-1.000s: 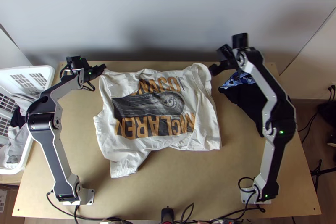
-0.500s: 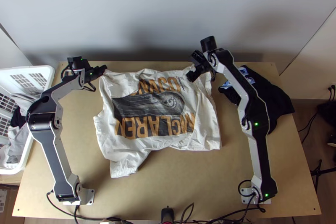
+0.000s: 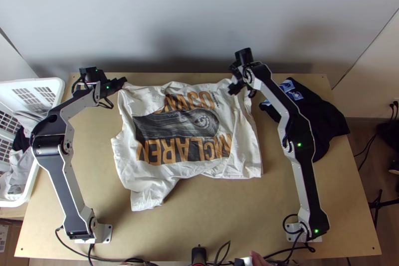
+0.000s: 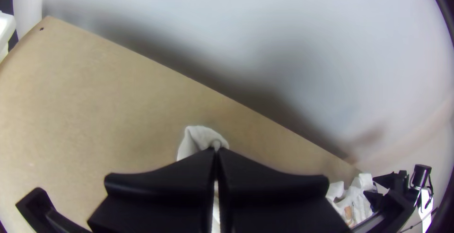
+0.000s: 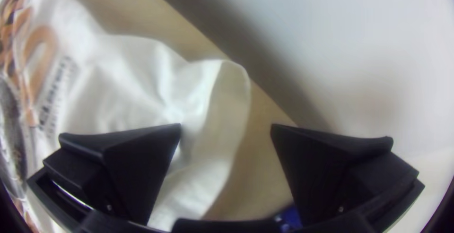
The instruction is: Fold the t-shirt
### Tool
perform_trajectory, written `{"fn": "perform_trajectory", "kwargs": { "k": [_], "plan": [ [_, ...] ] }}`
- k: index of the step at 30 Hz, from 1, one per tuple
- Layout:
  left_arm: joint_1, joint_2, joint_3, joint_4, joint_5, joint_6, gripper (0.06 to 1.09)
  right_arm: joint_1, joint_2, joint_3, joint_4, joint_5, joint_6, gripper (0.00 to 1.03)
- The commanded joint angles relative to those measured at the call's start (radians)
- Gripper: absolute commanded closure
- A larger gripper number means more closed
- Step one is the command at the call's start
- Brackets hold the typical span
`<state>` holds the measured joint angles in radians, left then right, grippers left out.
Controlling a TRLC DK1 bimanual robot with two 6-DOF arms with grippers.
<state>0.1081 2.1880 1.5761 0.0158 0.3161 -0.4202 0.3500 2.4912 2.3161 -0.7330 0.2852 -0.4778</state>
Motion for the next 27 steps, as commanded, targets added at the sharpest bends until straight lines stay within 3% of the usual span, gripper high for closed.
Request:
{"fn": "perform_trajectory", "kwargs": {
  "k": [1,10,12,14,27],
  "plan": [
    [0.005,-0.014,-0.014,0.001,-0.002,0.008,1.05,-0.060,-0.026,-0.029,0.069,0.296,0.056,0.15],
    [0.001,-0.031,-0.021,0.001,-0.002,0.006,1.05,-0.074,-0.112,-0.024,0.132,0.279,0.079,0.15],
    [0.001,-0.034,-0.024,0.001,-0.002,0.008,1.05,-0.075,-0.114,0.002,0.116,0.164,0.085,0.15],
    [0.002,-0.037,-0.025,0.001,-0.002,0.008,1.05,-0.089,-0.117,0.014,0.063,-0.046,0.139,0.15],
    [0.007,-0.050,-0.030,0.000,-0.002,0.008,1.05,-0.108,-0.130,0.011,-0.082,-0.440,0.209,0.15]
  ]
}}
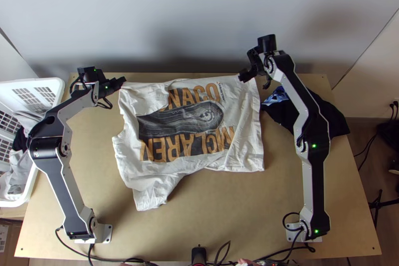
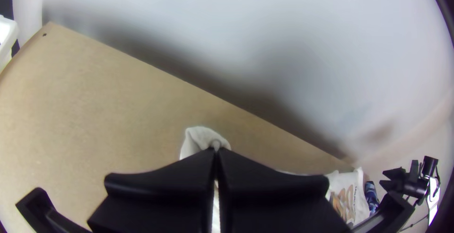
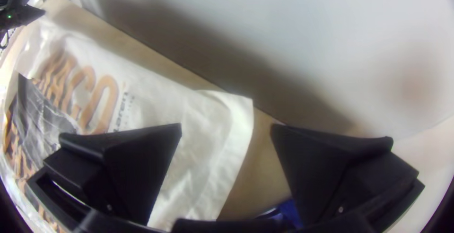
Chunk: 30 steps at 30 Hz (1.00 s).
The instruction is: Fold the t-shirt
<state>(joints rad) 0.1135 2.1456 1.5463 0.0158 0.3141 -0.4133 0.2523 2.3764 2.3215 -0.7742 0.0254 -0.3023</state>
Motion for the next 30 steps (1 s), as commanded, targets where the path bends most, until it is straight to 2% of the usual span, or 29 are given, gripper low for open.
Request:
{"fn": "perform_trajectory", "kwargs": {
  "k": [1,4,7,12,15,19,23,30],
  "plan": [
    [0.002,-0.010,0.000,0.001,0.000,0.001,1.05,-0.013,-0.014,0.010,-0.036,-0.182,0.046,0.15],
    [0.002,-0.015,0.001,0.000,0.000,0.002,1.05,-0.025,0.014,0.049,-0.027,-0.197,0.074,0.15],
    [0.002,-0.023,0.000,-0.028,0.000,0.001,1.05,-0.056,0.046,0.079,-0.011,-0.229,0.144,0.16],
    [-0.008,-0.033,-0.015,-0.094,-0.001,0.002,1.05,-0.154,0.127,0.085,0.018,-0.436,0.338,0.16],
    [-0.020,-0.053,-0.054,-0.082,-0.004,0.016,1.05,-0.183,0.173,0.085,0.016,-0.487,0.344,0.16],
    [-0.032,-0.056,-0.066,-0.074,-0.004,0.010,1.05,-0.188,0.198,0.081,0.018,-0.509,0.298,0.16],
    [-0.046,-0.056,-0.066,-0.070,-0.009,0.007,1.05,-0.183,0.204,0.076,0.044,-0.547,0.289,0.16],
    [-0.054,-0.069,-0.068,-0.065,-0.012,0.004,1.05,-0.171,0.198,0.076,0.092,-0.541,0.298,0.16]
  ]
}}
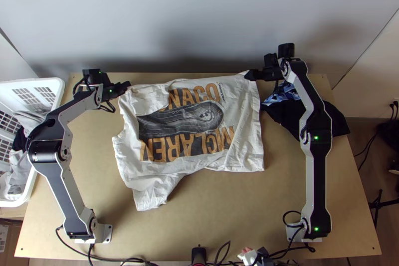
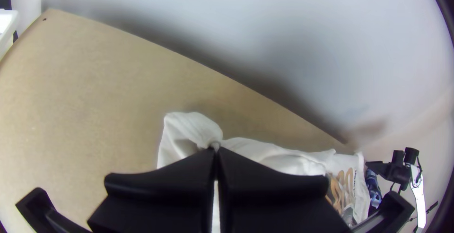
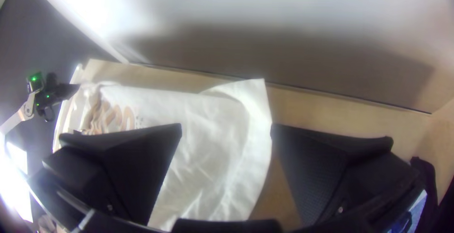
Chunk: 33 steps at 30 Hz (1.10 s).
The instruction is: Fold the t-shirt
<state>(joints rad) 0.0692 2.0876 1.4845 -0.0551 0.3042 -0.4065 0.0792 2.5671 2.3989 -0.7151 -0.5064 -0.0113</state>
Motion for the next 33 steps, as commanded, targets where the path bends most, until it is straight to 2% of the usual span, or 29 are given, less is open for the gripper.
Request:
{"fn": "perform_trajectory", "kwargs": {
  "k": [1,8,15,27,28,31,32,33],
  "plan": [
    [-0.008,-0.014,-0.007,0.006,-0.002,-0.003,1.05,0.005,0.004,-0.001,0.039,0.003,0.008,0.16],
    [-0.003,-0.035,-0.021,0.006,-0.002,0.000,1.05,0.025,0.015,-0.004,0.075,0.022,0.005,0.16],
    [-0.002,-0.072,-0.050,0.006,-0.002,0.003,1.05,0.024,0.013,-0.018,0.117,0.097,-0.010,0.16],
    [-0.005,-0.095,-0.064,0.009,-0.008,0.003,1.05,0.030,0.039,-0.023,0.154,0.114,-0.039,0.17],
    [-0.006,-0.095,-0.064,0.009,-0.010,0.003,1.05,0.034,0.039,-0.023,0.149,0.112,-0.055,0.24],
    [-0.016,-0.093,-0.064,0.011,-0.016,0.001,1.05,0.051,0.039,-0.024,0.138,0.111,-0.098,0.73],
    [-0.019,-0.093,-0.064,0.011,-0.017,0.001,1.05,0.053,0.039,-0.023,0.138,0.111,-0.101,0.81],
    [-0.022,-0.093,-0.064,0.011,-0.019,0.001,1.05,0.054,0.039,-0.023,0.138,0.111,-0.102,0.82]
  ]
}}
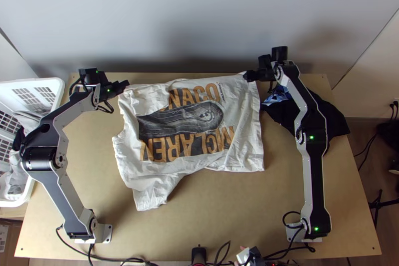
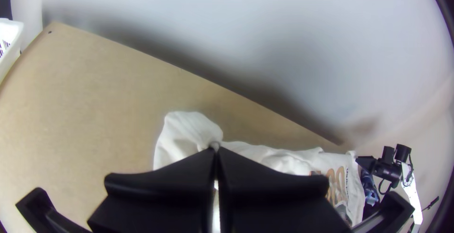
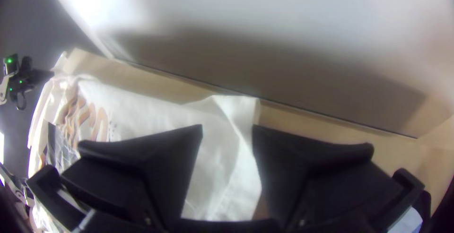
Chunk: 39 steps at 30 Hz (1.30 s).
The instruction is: Fold the t-shirt
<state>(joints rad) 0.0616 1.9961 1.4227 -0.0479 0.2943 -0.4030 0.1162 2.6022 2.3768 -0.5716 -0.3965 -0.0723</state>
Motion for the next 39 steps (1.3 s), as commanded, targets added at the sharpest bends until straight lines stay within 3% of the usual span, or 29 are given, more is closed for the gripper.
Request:
{"fn": "perform_trajectory", "kwargs": {
  "k": [1,3,4,5,15,25,39],
  "plan": [
    [-0.019,-0.002,-0.002,0.006,-0.011,-0.002,1.05,0.017,0.004,-0.001,-0.005,0.002,-0.041,0.82],
    [-0.026,-0.003,-0.002,0.008,-0.012,-0.002,1.05,0.022,0.004,-0.001,-0.013,0.001,-0.046,0.85],
    [-0.029,-0.006,-0.002,0.008,-0.012,-0.002,1.05,0.023,0.002,-0.002,-0.016,0.001,-0.050,0.98],
    [-0.031,-0.010,-0.002,0.010,-0.012,-0.003,1.05,0.027,0.001,-0.002,-0.022,0.001,-0.052,1.00],
    [-0.022,-0.065,-0.007,-0.003,-0.011,-0.045,1.05,0.019,-0.093,-0.041,-0.071,0.001,-0.055,1.00],
    [-0.013,-0.141,-0.004,-0.168,-0.009,-0.026,1.05,-0.001,-0.226,-0.110,-0.160,0.001,-0.100,1.00],
    [0.044,-0.177,0.047,-0.348,0.100,-0.010,1.05,-0.032,-0.304,-0.134,-0.266,0.001,-0.179,1.00]
  ]
}}
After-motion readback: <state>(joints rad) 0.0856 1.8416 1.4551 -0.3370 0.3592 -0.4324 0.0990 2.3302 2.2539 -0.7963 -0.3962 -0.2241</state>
